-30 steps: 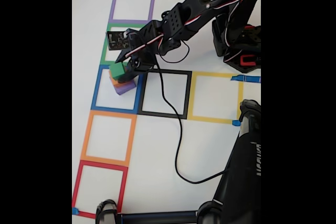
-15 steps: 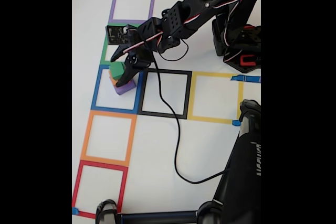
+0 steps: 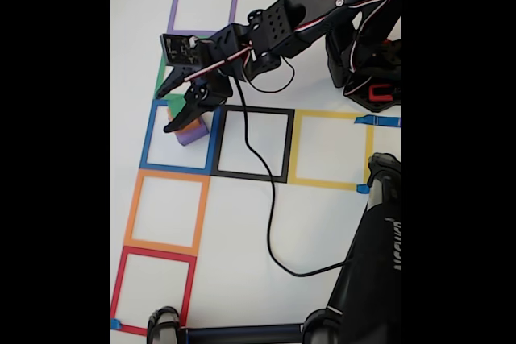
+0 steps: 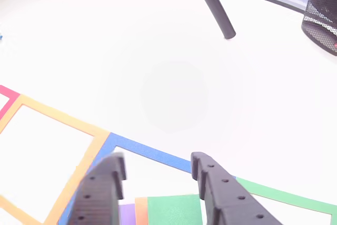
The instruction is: Tower of hanoi
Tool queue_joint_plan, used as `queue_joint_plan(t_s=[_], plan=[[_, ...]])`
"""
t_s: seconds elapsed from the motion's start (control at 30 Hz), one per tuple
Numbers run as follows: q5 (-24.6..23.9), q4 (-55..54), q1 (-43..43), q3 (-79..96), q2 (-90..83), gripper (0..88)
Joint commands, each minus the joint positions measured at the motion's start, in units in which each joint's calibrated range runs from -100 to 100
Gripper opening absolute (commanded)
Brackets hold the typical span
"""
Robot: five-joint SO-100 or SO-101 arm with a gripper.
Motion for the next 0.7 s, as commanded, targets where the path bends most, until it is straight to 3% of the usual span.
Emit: queue_joint_plan(t_s=[0.0,0.37,0.67], plan=[[0.4,15.6,1.5,-6.6,-10.6,0.1],[0.4,70.5,16.7,-34.4,-24.5,0.1],[0.4,95.8,27.7,-66.0,-17.4,0.0]])
